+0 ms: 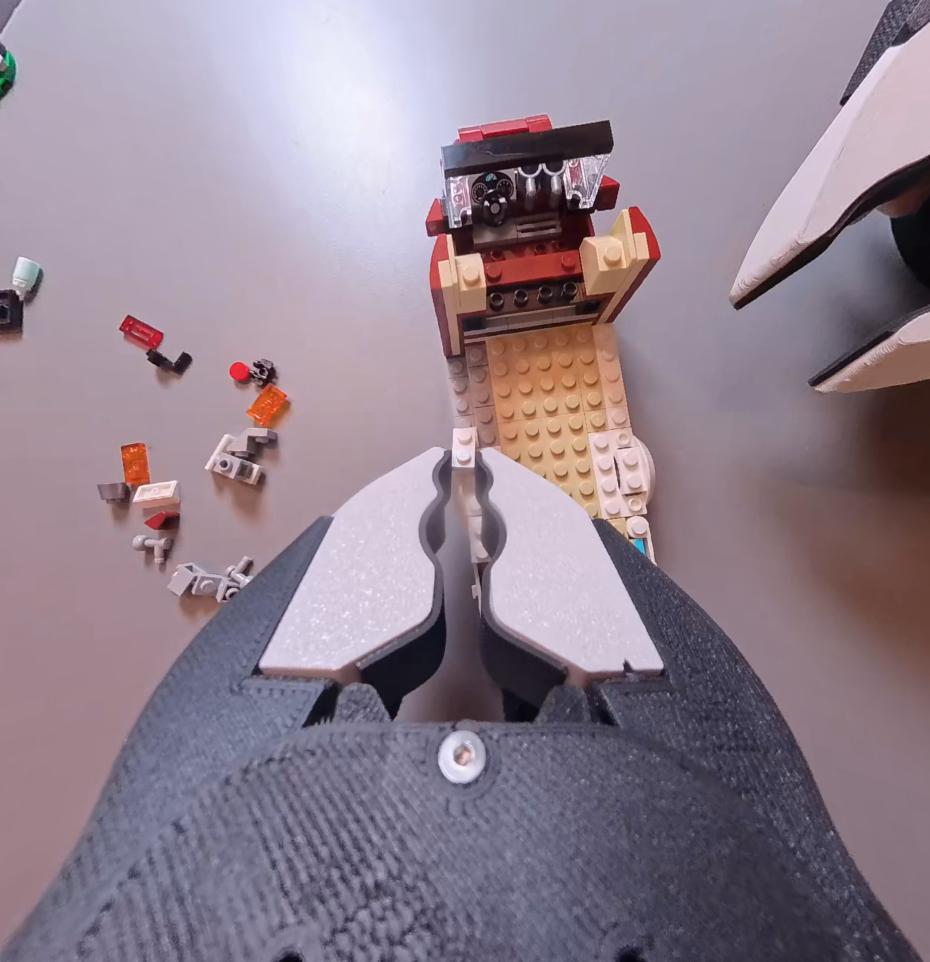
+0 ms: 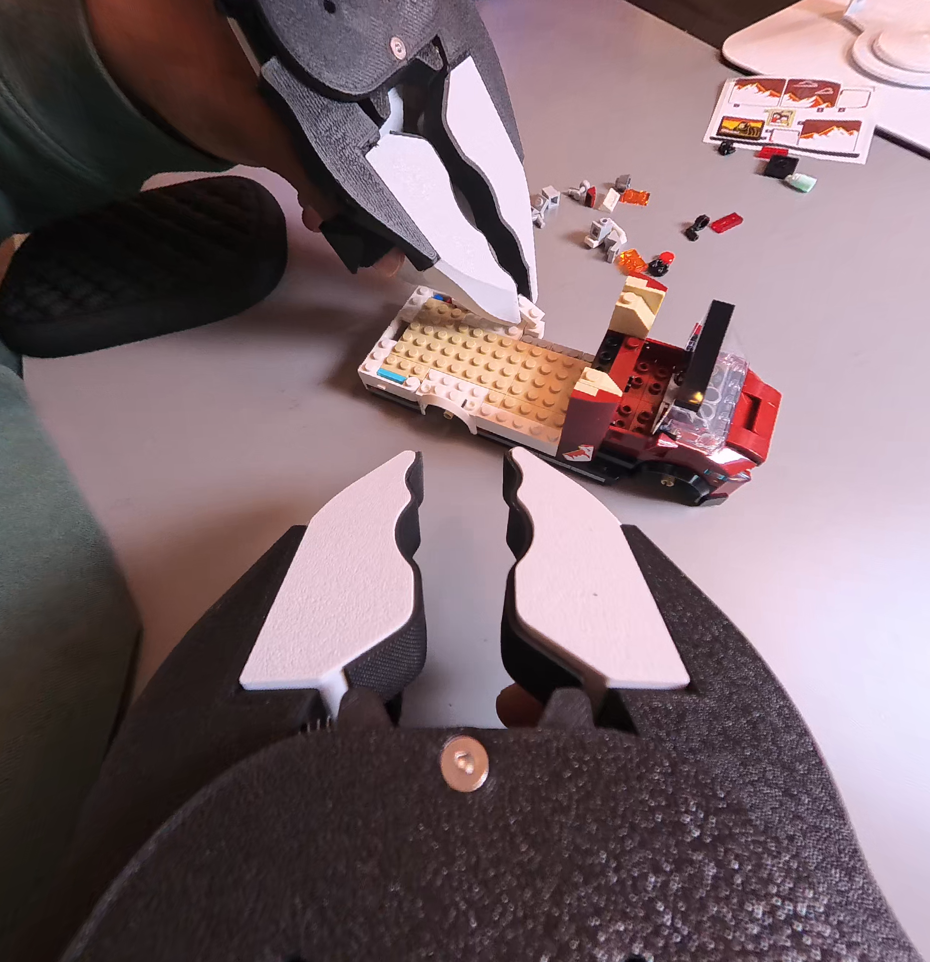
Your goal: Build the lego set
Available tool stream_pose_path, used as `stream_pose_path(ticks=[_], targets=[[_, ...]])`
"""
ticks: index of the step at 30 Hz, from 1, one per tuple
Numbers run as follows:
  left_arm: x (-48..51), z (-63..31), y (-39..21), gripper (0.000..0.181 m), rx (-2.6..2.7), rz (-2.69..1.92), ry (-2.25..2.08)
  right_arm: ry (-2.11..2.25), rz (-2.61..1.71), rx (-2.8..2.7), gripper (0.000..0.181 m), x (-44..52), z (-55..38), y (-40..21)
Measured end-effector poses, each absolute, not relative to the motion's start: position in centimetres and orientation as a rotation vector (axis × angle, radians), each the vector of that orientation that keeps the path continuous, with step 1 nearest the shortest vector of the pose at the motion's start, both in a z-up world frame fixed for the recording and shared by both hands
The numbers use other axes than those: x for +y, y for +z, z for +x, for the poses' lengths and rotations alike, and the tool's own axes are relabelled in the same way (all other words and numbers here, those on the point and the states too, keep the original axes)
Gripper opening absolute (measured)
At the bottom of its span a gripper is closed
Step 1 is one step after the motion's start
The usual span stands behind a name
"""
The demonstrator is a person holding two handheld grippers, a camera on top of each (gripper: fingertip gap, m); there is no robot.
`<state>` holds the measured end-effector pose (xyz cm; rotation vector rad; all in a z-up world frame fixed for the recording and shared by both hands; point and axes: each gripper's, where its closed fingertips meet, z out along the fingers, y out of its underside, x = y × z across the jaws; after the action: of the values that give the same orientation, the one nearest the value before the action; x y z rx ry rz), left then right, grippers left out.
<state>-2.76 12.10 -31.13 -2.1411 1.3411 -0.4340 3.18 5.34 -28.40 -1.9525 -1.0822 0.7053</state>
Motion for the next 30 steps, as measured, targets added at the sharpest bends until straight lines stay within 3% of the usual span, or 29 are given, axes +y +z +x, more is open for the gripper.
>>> stream_pose_path(ticks=[23, 30], targets=[[13.0, -3.5, -29.4, 0.012, 1.316, -2.159, -0.527, 0.771, -1.949, -1.098, 0.029, 5.0, 3.1, -28.4], [14.2, -5.1, -31.3, 0.015, 1.588, -2.124, -0.497, 0.784, -1.939, -1.110, 0.029, 4.8, 3.0, -28.4]])
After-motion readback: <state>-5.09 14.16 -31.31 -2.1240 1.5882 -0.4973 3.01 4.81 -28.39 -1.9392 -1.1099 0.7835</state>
